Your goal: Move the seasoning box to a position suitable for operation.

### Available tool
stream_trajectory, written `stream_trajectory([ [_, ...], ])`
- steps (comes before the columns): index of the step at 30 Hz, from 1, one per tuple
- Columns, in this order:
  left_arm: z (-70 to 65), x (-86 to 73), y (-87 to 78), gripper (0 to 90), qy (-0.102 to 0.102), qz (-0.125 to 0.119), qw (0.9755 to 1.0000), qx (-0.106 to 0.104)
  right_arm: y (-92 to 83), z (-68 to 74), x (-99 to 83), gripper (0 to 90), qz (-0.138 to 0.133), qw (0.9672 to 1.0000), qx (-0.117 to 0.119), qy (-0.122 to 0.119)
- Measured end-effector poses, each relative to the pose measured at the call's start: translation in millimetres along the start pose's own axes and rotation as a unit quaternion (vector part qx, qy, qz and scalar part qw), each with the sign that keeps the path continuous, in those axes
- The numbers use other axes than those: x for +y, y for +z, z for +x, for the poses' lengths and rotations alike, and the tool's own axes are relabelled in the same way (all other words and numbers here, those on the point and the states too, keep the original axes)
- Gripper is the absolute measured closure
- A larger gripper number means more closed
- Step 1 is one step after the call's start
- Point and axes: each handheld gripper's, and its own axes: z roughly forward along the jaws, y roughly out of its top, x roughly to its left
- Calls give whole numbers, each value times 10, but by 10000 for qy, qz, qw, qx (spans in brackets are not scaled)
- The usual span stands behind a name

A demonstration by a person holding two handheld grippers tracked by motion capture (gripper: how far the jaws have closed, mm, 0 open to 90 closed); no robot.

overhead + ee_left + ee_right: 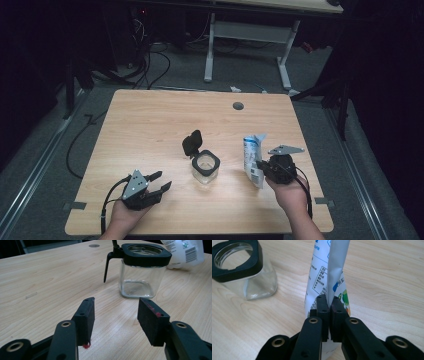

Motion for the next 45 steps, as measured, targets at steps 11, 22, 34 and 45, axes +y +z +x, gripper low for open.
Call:
stream_trajectory([
  [11,-5,-2,9,482,20,20,10000,-10,-89,78,63,883,600,9976,103,-315],
  [22,-7,-2,4,481,18,-5,10000,-13,-165,157,134,883,1047,9931,199,-494],
  [34,-17,-1,4,481,25,2,10000,-39,-194,219,177,889,1507,9862,245,-648],
  [45,-26,-4,12,481,48,-2,10000,-40,-233,271,278,891,1855,9788,287,-813],
])
